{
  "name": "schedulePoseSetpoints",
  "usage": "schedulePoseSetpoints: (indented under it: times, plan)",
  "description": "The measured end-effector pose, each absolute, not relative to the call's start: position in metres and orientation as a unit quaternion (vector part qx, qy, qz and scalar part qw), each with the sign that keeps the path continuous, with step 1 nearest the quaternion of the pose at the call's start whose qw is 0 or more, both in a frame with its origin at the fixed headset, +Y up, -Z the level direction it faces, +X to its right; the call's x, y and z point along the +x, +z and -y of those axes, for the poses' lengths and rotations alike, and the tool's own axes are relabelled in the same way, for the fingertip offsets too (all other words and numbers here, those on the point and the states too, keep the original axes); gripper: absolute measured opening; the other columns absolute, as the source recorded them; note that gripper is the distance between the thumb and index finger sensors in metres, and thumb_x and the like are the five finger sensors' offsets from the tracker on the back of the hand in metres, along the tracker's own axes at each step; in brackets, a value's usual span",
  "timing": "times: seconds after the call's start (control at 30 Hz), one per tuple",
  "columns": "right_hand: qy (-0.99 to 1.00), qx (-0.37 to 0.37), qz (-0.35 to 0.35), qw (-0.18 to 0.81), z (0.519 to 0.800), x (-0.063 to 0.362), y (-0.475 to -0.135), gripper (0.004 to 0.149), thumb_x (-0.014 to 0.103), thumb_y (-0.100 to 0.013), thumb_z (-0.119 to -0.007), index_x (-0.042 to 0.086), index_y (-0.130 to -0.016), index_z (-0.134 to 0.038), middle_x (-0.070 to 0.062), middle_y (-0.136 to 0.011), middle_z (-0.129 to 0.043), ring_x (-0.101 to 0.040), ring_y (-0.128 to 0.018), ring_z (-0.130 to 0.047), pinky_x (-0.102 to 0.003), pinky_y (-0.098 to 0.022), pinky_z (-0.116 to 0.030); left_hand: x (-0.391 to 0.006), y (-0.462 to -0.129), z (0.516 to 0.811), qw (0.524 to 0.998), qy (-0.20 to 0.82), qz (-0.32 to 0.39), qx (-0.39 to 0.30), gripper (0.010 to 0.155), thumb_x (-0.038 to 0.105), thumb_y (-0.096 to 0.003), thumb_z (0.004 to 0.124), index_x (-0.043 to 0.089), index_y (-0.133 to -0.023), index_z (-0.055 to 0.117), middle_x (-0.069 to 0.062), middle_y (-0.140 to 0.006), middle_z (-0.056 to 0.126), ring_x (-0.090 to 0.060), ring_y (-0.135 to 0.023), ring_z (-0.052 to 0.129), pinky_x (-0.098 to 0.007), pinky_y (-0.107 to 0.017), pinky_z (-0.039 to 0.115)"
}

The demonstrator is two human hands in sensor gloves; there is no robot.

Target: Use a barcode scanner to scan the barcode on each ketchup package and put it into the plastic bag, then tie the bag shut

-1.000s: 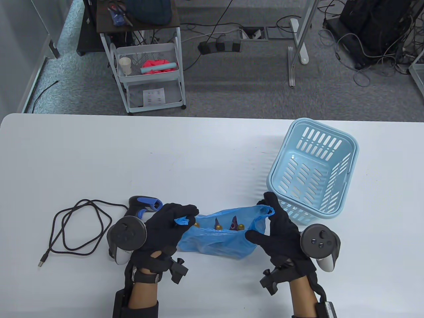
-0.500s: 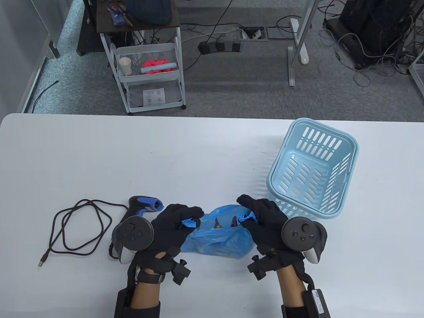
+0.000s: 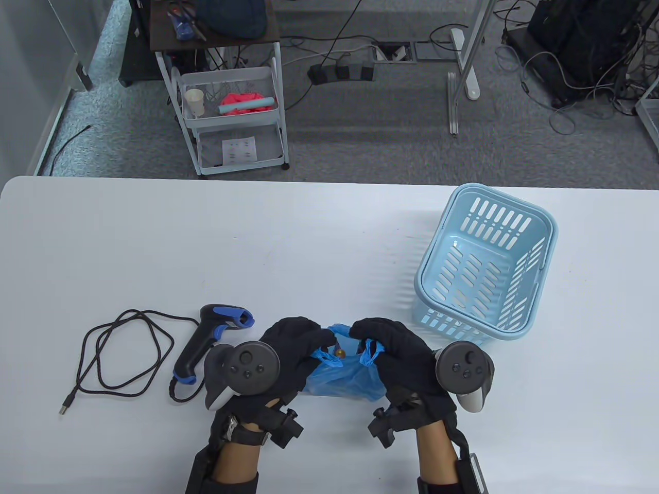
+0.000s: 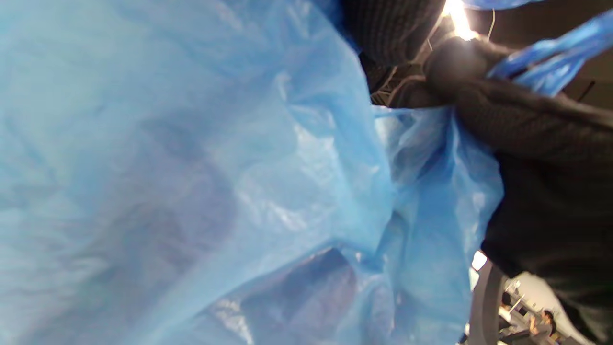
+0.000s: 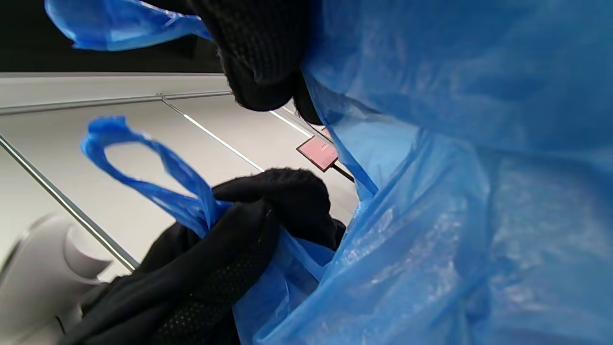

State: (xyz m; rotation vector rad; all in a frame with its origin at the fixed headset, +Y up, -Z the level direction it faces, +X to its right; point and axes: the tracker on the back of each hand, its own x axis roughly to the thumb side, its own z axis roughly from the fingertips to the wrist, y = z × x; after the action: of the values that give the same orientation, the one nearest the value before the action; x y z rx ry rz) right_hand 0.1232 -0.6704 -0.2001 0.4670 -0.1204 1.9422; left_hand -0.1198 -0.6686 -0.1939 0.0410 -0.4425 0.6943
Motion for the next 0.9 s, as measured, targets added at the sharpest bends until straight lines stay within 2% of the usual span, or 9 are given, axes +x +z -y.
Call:
schedulePoseSetpoints:
  times: [0.2, 0.3, 0.43, 0.5, 0.67, 0.9]
  plan:
    - [0.840, 0.184, 0.059, 0.506, 0.671, 0.113, -0.199, 0.037, 0.020, -0.055, -0.073, 0.015, -0.092, -0.075, -0.014, -0.077, -0.086, -0.040, -0.073, -0.080, -0.062, -0.065, -0.061, -0.108, -0.190, 0.667, 0.931, 0.287, 0.223, 0.013, 0.043, 0.040, -0.0520, 0.073, 0.028, -0.092, 0.084, 0.000, -0.100, 0.074, -0.038, -0.101, 0.074, -0.065, -0.076, 0.057]
    - [0.873, 0.170, 0.091, 0.447, 0.671, 0.107, -0.196, 0.039, 0.026, -0.055, -0.073, 0.015, -0.093, -0.075, -0.009, -0.068, -0.088, -0.036, -0.069, -0.083, -0.060, -0.062, -0.064, -0.102, -0.188, 0.666, 0.936, 0.271, 0.225, 0.013, 0.043, 0.040, -0.0523, 0.072, 0.026, -0.091, 0.084, -0.002, -0.102, 0.073, -0.038, -0.101, 0.073, -0.065, -0.076, 0.056]
    - [0.907, 0.174, 0.116, 0.364, 0.669, 0.097, -0.193, 0.041, 0.028, -0.055, -0.074, 0.016, -0.095, -0.074, -0.007, -0.061, -0.088, -0.034, -0.066, -0.084, -0.059, -0.061, -0.066, -0.099, -0.187, 0.666, 0.939, 0.261, 0.223, 0.018, 0.043, 0.043, -0.0541, 0.067, 0.026, -0.090, 0.083, -0.002, -0.104, 0.071, -0.039, -0.102, 0.071, -0.065, -0.076, 0.056]
    - [0.921, 0.186, 0.123, 0.319, 0.667, 0.092, -0.191, 0.044, 0.028, -0.056, -0.073, 0.018, -0.099, -0.071, -0.006, -0.060, -0.088, -0.034, -0.066, -0.084, -0.059, -0.061, -0.065, -0.098, -0.187, 0.666, 0.941, 0.261, 0.216, 0.021, 0.043, 0.043, -0.0545, 0.066, 0.024, -0.088, 0.084, -0.003, -0.104, 0.069, -0.040, -0.102, 0.070, -0.065, -0.076, 0.055]
    - [0.937, 0.230, 0.086, 0.250, 0.659, 0.083, -0.188, 0.047, 0.026, -0.056, -0.073, 0.019, -0.102, -0.067, -0.006, -0.061, -0.087, -0.035, -0.068, -0.082, -0.060, -0.063, -0.064, -0.099, -0.187, 0.665, 0.945, 0.253, 0.203, 0.030, 0.042, 0.044, -0.0548, 0.065, 0.023, -0.086, 0.084, -0.003, -0.104, 0.068, -0.040, -0.102, 0.069, -0.064, -0.076, 0.055]
    - [0.925, 0.267, 0.007, 0.269, 0.656, 0.086, -0.190, 0.060, 0.031, -0.055, -0.076, 0.013, -0.109, -0.057, -0.009, -0.073, -0.084, -0.038, -0.076, -0.077, -0.062, -0.068, -0.058, -0.098, -0.187, 0.664, 0.948, 0.246, 0.201, 0.029, 0.042, 0.044, -0.0551, 0.065, 0.022, -0.085, 0.085, -0.004, -0.105, 0.068, -0.041, -0.102, 0.068, -0.064, -0.076, 0.055]
